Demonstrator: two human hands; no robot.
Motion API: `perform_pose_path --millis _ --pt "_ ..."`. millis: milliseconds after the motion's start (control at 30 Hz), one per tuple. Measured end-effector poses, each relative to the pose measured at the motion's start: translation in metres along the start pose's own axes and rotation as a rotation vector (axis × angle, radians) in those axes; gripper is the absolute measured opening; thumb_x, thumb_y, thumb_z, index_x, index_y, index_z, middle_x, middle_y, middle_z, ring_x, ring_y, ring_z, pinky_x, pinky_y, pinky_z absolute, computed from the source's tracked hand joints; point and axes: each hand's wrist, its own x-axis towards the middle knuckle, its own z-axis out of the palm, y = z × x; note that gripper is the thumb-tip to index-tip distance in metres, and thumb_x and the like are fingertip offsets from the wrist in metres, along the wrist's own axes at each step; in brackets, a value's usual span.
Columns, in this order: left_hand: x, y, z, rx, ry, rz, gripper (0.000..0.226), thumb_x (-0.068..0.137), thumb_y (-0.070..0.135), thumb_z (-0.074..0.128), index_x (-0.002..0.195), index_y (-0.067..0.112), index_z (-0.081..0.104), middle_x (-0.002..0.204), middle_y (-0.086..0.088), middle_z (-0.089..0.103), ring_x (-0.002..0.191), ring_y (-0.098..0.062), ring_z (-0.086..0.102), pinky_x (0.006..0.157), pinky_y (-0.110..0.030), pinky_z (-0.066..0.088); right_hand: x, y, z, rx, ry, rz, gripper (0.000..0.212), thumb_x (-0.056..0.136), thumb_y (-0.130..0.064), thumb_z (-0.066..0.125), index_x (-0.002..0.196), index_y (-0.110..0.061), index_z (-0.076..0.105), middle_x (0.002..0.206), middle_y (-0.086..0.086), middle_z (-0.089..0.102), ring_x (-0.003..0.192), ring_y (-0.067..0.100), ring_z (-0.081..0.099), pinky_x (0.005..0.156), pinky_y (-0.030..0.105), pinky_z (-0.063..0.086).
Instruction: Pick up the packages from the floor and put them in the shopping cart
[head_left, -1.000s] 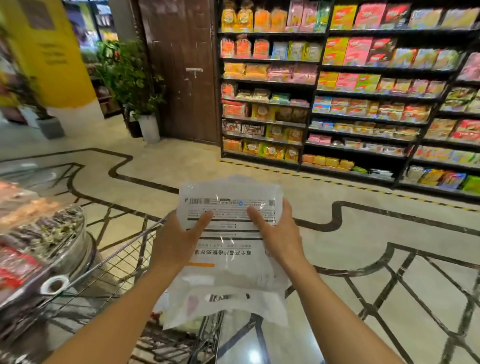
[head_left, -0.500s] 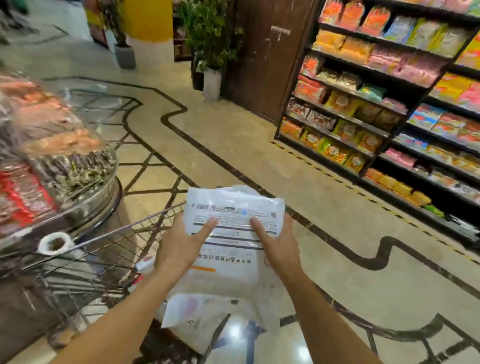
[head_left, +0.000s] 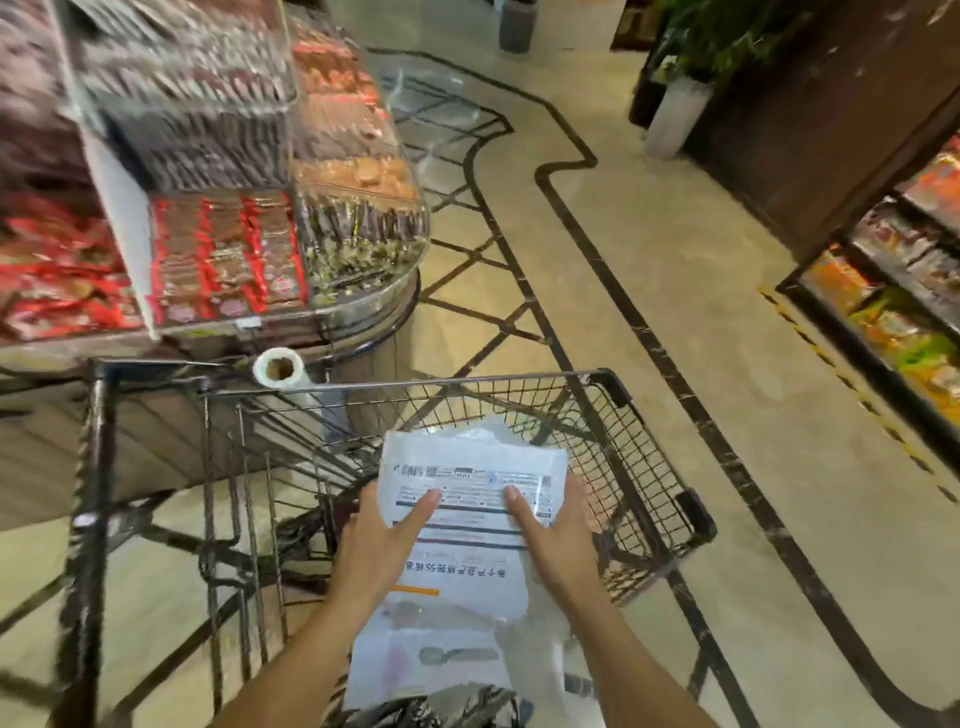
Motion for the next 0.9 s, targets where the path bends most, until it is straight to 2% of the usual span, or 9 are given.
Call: perform_pose_path --millis 100,200,267,433,600,667,733,800,900 --pt "-0.005 -0.008 0.008 -0.07 0.108 -0.076 0.098 0.067 0.096 0.058 0.142 0.035 0.051 0.121 0.014 0.068 0.109 -0.019 0.067 0.096 -0.047 0.055 0.02 -0.004 0.004 -0.082 -0.081 -0.042 0.086 0.072 -0.087 0.063 0.142 -0.045 0.038 0.119 -0.021 0.068 0.104 0.003 0.068 0.088 0.038 0.053" --pt "-0.005 -0.005 0.011 -0.13 0.207 -0.145 0.096 0.063 0.096 0.061 0.134 0.032 0.054 0.113 0.011 0.071 0.101 -0.019 0.07 0.093 -0.049 0.057 0.039 -0.015 0.005 -0.137 -0.184 -0.064 0.082 0.076 -0.084 0.064 0.141 -0.042 0.036 0.123 -0.016 0.065 0.109 0.01 0.067 0.09 0.042 0.055" --pt "0.001 0.0 0.011 -0.201 0.291 -0.183 0.093 0.069 0.085 0.072 0.137 0.024 0.051 0.114 0.004 0.072 0.101 -0.023 0.071 0.091 -0.049 0.058 0.054 -0.028 0.006 -0.134 -0.239 -0.092 0.084 0.076 -0.084 0.066 0.143 -0.04 0.038 0.129 -0.013 0.061 0.118 0.013 0.062 0.097 0.044 0.052" --pt "0.012 0.002 0.008 -0.381 0.387 -0.268 0.088 0.077 0.055 0.087 0.141 0.014 0.042 0.116 -0.002 0.068 0.1 -0.025 0.07 0.091 -0.048 0.059 0.095 -0.016 0.022 -0.097 -0.376 -0.083 0.122 0.064 -0.091 0.069 0.159 -0.031 0.023 0.156 0.0 0.05 0.141 0.027 0.052 0.115 0.055 0.044" --pt "0.009 -0.007 0.007 -0.262 0.321 -0.255 0.084 0.064 0.076 0.079 0.134 0.031 0.061 0.113 0.009 0.076 0.104 -0.02 0.073 0.098 -0.049 0.057 0.091 -0.027 0.017 -0.129 -0.481 -0.095 0.105 0.075 -0.078 0.068 0.159 -0.027 0.034 0.142 -0.006 0.058 0.124 0.018 0.062 0.101 0.035 0.051" --pt "0.008 -0.004 0.006 -0.225 0.322 -0.243 0.077 0.076 0.066 0.079 0.139 0.027 0.055 0.12 0.006 0.071 0.113 -0.024 0.069 0.1 -0.046 0.054 0.096 -0.027 0.018 -0.151 -0.509 -0.097 0.089 0.088 -0.063 0.071 0.159 -0.024 0.034 0.13 -0.012 0.059 0.117 0.014 0.061 0.088 0.023 0.049" --pt "0.003 0.003 0.006 -0.135 0.32 -0.178 0.091 0.073 0.07 0.075 0.148 0.028 0.045 0.13 0.003 0.065 0.121 -0.024 0.063 0.102 -0.045 0.052 0.099 -0.03 0.016 -0.192 -0.505 -0.113 0.083 0.093 -0.055 0.071 0.159 -0.022 0.034 0.119 -0.022 0.059 0.113 0.011 0.06 0.078 0.013 0.045" --pt "-0.003 0.007 0.005 0.001 0.289 -0.093 0.103 0.067 0.077 0.069 0.155 0.031 0.04 0.141 0.002 0.059 0.129 -0.023 0.059 0.107 -0.048 0.05 0.099 -0.034 0.015 -0.241 -0.497 -0.112 0.09 0.088 -0.066 0.068 0.16 -0.024 0.032 0.127 -0.015 0.062 0.121 0.014 0.06 0.092 0.022 0.048" --pt "-0.006 0.015 -0.004 0.274 0.226 -0.075 0.098 0.086 0.073 0.062 0.165 0.027 0.027 0.166 -0.006 0.035 0.153 -0.029 0.034 0.123 -0.047 0.032 0.099 -0.039 0.01 -0.344 -0.483 -0.144 0.11 0.073 -0.086 0.054 0.162 -0.028 0.026 0.153 0.003 0.054 0.14 0.029 0.052 0.117 0.047 0.04"
